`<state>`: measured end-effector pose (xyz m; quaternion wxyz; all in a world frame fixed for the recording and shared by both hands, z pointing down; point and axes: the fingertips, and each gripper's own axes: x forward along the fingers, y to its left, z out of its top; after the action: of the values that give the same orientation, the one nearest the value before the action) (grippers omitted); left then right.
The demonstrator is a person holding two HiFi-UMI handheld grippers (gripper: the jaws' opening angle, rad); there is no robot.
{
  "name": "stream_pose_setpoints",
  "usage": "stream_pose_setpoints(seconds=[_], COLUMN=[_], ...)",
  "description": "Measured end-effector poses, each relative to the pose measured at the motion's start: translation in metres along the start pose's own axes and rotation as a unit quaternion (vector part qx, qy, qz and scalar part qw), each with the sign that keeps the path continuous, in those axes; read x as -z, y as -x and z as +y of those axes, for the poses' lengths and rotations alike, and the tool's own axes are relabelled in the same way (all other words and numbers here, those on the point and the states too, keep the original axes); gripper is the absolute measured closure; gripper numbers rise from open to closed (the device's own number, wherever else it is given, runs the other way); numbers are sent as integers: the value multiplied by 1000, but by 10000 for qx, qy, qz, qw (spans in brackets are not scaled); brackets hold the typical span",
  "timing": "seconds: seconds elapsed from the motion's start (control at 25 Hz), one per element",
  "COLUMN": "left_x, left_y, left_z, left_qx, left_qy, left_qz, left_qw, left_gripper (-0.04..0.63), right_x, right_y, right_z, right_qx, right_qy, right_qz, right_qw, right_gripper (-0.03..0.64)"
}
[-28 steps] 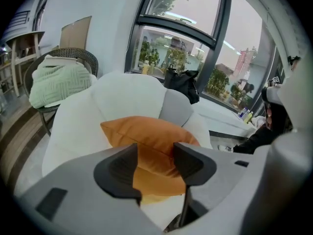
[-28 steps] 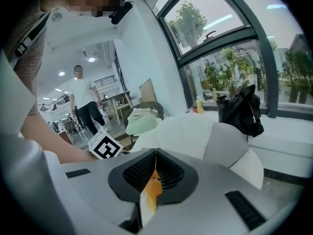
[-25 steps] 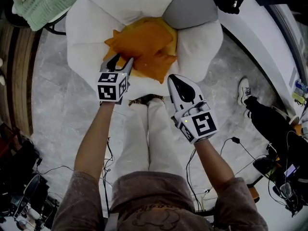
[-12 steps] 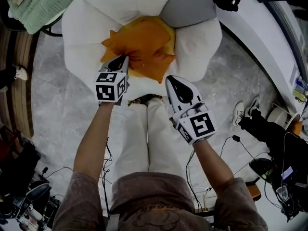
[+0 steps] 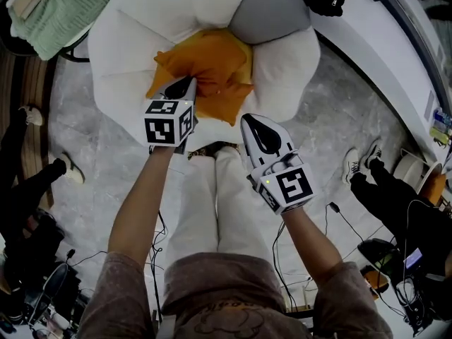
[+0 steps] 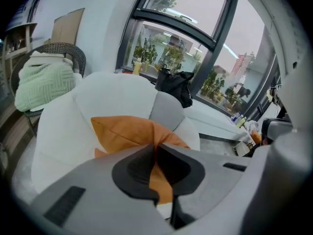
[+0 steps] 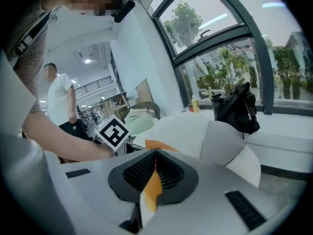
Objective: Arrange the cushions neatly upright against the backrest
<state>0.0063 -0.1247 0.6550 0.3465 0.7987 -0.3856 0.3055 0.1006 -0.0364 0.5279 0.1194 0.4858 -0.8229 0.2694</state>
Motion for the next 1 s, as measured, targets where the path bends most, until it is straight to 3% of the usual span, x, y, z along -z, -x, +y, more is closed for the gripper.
stream_pose_setpoints(seconds=[1.0], left_x=[-147], left_y=[-94], left_z=[-51], left_qx=[117], left_qy=[-505], left_qz=[-743], left_qw=[9959], left_gripper=[571], right_x=[17], right_y=[23], right_z=[-39], right_qx=[383], right_qy=[-236], right_qz=[54], right_qw=[9990], right_gripper=[597])
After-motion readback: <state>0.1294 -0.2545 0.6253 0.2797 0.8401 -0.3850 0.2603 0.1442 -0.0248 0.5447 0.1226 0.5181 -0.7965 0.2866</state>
